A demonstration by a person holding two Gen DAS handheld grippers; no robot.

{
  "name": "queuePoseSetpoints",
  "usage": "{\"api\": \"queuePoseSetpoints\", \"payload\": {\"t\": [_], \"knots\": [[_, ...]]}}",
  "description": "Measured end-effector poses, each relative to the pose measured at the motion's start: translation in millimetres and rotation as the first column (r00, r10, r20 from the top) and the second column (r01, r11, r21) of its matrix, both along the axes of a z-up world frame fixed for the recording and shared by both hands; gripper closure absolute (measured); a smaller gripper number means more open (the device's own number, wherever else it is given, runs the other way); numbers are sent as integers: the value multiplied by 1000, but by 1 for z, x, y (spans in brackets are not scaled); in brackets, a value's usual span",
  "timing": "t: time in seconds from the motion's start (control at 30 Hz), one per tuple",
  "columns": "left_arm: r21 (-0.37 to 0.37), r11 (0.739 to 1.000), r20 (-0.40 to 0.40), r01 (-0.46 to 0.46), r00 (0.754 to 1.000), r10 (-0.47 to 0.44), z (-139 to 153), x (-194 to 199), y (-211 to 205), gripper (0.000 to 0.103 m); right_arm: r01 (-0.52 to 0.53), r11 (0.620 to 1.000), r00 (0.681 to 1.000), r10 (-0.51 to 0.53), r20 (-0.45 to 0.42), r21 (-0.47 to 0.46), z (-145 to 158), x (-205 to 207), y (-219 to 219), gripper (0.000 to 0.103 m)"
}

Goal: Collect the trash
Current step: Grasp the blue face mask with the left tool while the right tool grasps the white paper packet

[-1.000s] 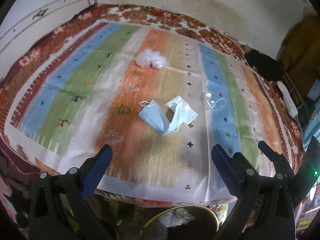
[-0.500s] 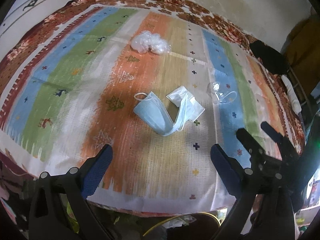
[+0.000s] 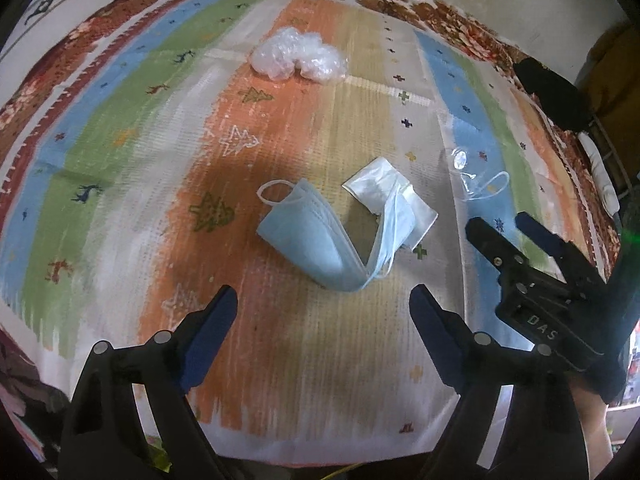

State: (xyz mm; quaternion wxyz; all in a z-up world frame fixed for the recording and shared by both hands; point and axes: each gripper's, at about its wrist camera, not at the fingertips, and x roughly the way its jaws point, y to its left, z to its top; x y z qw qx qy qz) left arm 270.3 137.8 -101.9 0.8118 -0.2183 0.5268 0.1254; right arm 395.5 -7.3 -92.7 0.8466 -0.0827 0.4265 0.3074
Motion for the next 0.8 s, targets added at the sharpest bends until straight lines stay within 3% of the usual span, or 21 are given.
{"api": "queuePoseSetpoints", "payload": {"t": [0.3, 0.5, 0.7, 0.8], "knots": [[-16, 1000, -23, 11, 1000, -12, -22, 19, 15, 31, -2, 999, 997, 0, -74, -39, -28, 21, 12, 38], [57, 997, -41, 47, 998, -45, -28, 24, 19, 36, -13, 999, 996, 9, -92, -47, -42, 33, 23, 52], [2, 999, -53, 54, 997, -54, -36, 24, 23, 61, -58, 996, 993, 50, -106, -72, -54, 31, 34, 71], [-10, 998, -66, 69, 995, -70, -39, 25, 19, 79, -74, 993, 994, 65, -92, -94, -57, 27, 38, 77]]}}
